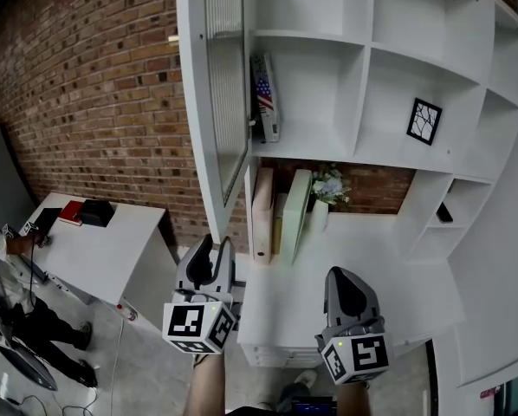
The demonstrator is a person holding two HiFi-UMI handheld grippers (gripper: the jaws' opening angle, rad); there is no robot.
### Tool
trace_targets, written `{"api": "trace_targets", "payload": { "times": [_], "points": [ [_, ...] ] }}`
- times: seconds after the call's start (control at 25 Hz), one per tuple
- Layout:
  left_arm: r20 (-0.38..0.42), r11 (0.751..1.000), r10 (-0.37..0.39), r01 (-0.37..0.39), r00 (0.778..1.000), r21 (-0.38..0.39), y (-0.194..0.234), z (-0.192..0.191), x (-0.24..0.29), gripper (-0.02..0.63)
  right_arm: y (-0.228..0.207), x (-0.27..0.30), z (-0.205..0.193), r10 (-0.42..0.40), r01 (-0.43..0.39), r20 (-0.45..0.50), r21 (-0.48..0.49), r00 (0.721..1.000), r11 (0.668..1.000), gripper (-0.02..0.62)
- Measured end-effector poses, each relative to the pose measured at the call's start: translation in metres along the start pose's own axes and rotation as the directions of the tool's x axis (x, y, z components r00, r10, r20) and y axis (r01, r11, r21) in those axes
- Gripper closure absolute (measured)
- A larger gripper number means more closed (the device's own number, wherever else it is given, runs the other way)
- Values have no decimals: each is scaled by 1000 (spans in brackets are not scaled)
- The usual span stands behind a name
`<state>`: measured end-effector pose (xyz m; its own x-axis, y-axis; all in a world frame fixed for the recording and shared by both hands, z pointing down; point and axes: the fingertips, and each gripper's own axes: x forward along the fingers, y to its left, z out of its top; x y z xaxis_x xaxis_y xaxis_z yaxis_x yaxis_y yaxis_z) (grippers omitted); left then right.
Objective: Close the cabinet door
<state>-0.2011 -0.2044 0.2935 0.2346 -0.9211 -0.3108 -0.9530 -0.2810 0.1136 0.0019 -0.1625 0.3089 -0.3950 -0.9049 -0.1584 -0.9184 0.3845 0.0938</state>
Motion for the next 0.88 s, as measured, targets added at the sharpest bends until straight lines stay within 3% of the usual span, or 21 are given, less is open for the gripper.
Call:
{"api": "trace_targets", "payload": {
  "times": [0.44, 0.88],
  "points": [
    [9, 999, 26, -26, 1000, -40, 3, 4, 11, 512, -20, 0, 0, -33, 33, 5, 21, 999, 999, 595],
    [-16, 999, -38, 38, 999, -30, -19, 1, 16, 509, -24, 4, -8, -38, 38, -14, 34, 999, 999, 595]
  ]
}}
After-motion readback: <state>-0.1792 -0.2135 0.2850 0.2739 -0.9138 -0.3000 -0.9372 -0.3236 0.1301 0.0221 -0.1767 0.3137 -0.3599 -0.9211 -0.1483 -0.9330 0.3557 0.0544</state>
